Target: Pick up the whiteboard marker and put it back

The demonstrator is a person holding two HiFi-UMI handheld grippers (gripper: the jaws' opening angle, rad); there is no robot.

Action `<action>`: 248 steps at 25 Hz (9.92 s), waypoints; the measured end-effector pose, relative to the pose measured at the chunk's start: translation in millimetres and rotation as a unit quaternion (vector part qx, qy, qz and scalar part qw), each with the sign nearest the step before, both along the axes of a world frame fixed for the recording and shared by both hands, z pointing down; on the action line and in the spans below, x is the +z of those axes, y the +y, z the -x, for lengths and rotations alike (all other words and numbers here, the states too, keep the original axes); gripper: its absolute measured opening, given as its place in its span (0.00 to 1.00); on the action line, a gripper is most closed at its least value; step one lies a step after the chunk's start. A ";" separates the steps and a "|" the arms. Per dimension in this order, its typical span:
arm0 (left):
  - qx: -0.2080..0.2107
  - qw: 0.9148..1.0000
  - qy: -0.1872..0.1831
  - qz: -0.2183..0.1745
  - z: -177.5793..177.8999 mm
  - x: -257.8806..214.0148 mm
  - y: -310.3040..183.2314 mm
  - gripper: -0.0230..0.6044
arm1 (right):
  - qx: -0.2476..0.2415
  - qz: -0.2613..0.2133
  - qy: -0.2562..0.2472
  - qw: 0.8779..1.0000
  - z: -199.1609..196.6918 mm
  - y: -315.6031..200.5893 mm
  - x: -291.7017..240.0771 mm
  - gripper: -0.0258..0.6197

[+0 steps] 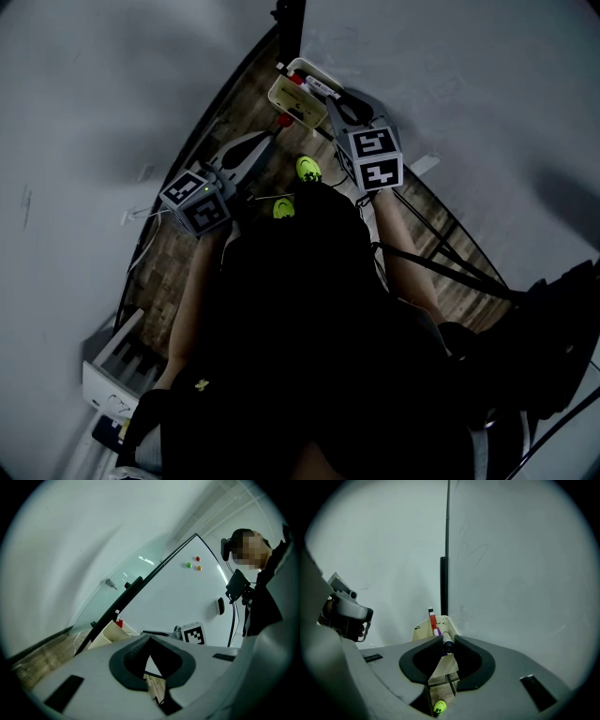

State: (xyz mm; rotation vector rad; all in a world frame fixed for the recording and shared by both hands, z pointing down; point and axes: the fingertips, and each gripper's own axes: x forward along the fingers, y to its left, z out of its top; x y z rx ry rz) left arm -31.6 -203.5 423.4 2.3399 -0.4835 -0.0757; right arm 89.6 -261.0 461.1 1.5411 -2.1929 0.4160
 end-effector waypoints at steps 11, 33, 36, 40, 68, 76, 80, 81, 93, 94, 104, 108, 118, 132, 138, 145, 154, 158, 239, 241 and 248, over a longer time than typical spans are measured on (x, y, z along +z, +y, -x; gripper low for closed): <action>0.008 1.000 0.012 -0.013 4.4 -7.4 5.4 0.06 | 0.011 -0.021 -0.003 1.000 -1.3 4.7 -18.6 0.16; 0.022 0.998 0.024 -0.044 20.0 -13.5 23.8 0.06 | 0.020 -0.092 0.041 0.995 1.0 16.5 -80.6 0.16; 0.026 0.998 0.025 -0.050 18.5 -14.7 26.6 0.06 | 0.021 -0.103 0.047 0.993 1.6 20.3 -91.5 0.16; 0.030 0.997 0.024 -0.061 16.0 -16.4 30.5 0.06 | 0.021 -0.113 0.048 0.992 2.6 26.0 -104.6 0.16; 0.031 0.995 0.024 -0.088 12.3 -18.2 65.3 0.06 | 0.013 -0.138 0.053 0.989 11.1 76.3 -127.2 0.16; 0.020 0.996 0.030 -0.083 14.8 -18.3 71.1 0.06 | 0.015 -0.139 0.051 0.989 7.6 84.4 -126.1 0.16; 0.021 0.997 0.026 -0.075 17.5 -16.2 75.5 0.06 | 0.013 -0.138 0.050 0.989 9.0 87.0 -124.7 0.16; 0.021 0.997 0.024 -0.073 18.7 -15.6 76.8 0.06 | 0.013 -0.137 0.049 0.989 9.7 87.5 -124.1 0.16; 0.009 0.998 0.017 -0.063 36.5 -8.7 82.7 0.06 | 0.000 -0.135 0.042 0.990 22.4 84.2 -119.9 0.16; 0.005 0.998 0.017 -0.062 39.2 -8.3 82.2 0.06 | -0.001 -0.134 0.042 0.990 24.1 83.7 -119.4 0.16; -0.012 0.999 0.017 -0.049 51.3 -1.8 78.0 0.06 | -0.019 -0.116 0.040 0.992 36.4 71.8 -104.9 0.16; -0.019 0.999 0.015 -0.041 52.4 -1.2 76.3 0.06 | -0.025 -0.107 0.035 0.993 39.4 65.8 -97.0 0.16; -0.042 0.999 0.011 -0.024 66.2 8.4 64.4 0.06 | -0.034 -0.081 0.024 0.996 47.0 49.9 -76.3 0.16; -0.050 0.999 -0.008 0.003 65.2 20.2 56.9 0.06 | -0.045 -0.040 0.008 0.998 50.7 33.2 -42.6 0.16; -0.059 0.998 -0.017 0.013 71.8 23.9 54.7 0.06 | -0.048 -0.028 0.002 0.998 52.6 26.2 -31.6 0.16; -0.063 0.998 -0.020 0.016 73.5 28.1 54.2 0.06 | -0.058 -0.013 0.010 0.998 57.8 21.9 -18.9 0.16; -0.066 0.997 -0.023 0.018 73.5 33.2 49.6 0.06 | -0.063 0.007 0.009 0.998 58.7 15.2 -2.7 0.16; -0.068 0.997 -0.022 0.022 70.1 32.7 47.1 0.06 | -0.067 0.016 0.011 0.998 59.5 13.1 8.6 0.16; 0.005 1.000 0.000 -0.014 31.8 4.4 210.2 0.06 | -0.032 -0.011 -0.078 0.996 55.6 234.5 -30.6 0.05; 0.005 1.000 0.000 -0.014 29.4 3.6 223.2 0.06 | -0.035 -0.008 -0.085 0.996 55.0 249.9 -28.1 0.05; 0.007 1.000 -0.005 -0.015 21.5 4.2 277.6 0.06 | -0.053 0.003 -0.102 0.993 55.9 310.1 -20.2 0.05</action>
